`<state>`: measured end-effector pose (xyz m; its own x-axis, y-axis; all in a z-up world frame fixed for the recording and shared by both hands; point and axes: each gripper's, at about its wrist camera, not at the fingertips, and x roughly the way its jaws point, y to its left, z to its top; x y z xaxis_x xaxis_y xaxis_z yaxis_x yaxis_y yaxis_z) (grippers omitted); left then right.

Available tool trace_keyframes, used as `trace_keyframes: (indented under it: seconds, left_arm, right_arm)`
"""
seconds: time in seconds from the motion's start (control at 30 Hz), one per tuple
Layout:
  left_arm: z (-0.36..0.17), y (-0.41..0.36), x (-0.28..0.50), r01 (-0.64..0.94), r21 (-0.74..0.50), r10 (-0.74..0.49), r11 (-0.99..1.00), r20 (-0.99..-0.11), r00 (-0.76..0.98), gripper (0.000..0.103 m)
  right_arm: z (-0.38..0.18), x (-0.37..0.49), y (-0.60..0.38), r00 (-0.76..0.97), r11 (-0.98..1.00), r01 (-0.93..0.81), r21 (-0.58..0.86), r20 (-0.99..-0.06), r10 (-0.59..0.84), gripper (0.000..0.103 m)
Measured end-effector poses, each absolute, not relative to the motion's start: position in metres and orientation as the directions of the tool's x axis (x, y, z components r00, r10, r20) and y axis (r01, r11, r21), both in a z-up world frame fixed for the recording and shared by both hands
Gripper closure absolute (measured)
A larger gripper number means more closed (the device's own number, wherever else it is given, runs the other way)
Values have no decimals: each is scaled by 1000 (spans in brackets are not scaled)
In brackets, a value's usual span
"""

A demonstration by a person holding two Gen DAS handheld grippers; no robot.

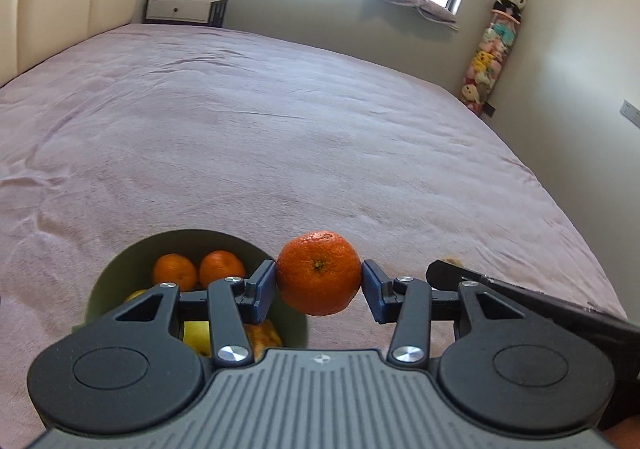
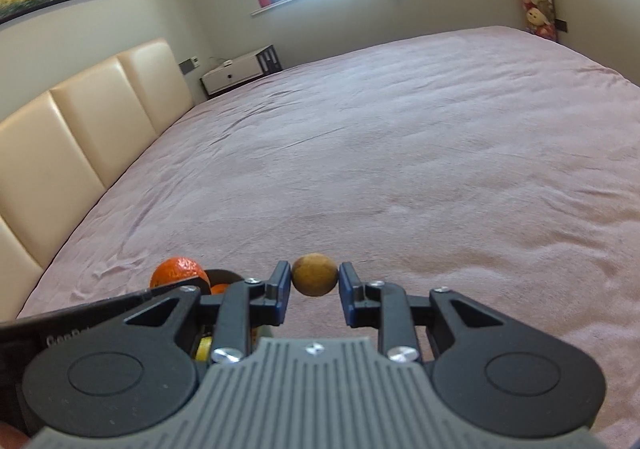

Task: Organize fruits
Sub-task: 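Carry the mandarin and small fruit over the colander and lower them inside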

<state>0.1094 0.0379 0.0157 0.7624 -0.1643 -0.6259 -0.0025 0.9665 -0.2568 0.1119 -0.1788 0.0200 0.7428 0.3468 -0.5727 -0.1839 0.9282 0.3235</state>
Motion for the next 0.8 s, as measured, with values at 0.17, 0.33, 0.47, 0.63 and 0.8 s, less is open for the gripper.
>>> trace_keyframes:
  seconds: [0.17,0.33,0.47,0.63,0.8]
  left_arm:
    - [16,61,106,-50,-300,-159,953,-634,757,51]
    - [13,86,105,-87,-337,-159,938,-636,755,51]
    - [5,108,107,-136,-387,-156,912,-633,759,51]
    - [-8,130,112,-189,-444,-162,876,-640,751,51]
    - [-23,139,117,-209,-471,-179,857,-653,736,51]
  right_arm:
    - [24,106,-155,730,920,-251,302,-565,385,80]
    - [22,103,-133,709,907,-313,281,-566,420,80]
    - [20,102,-117,691,894,-357,269,-569,447,80]
    - [8,108,-101,662,880,-398,259,-583,471,80]
    - [-6,114,-86,633,870,-433,237,-608,480,80]
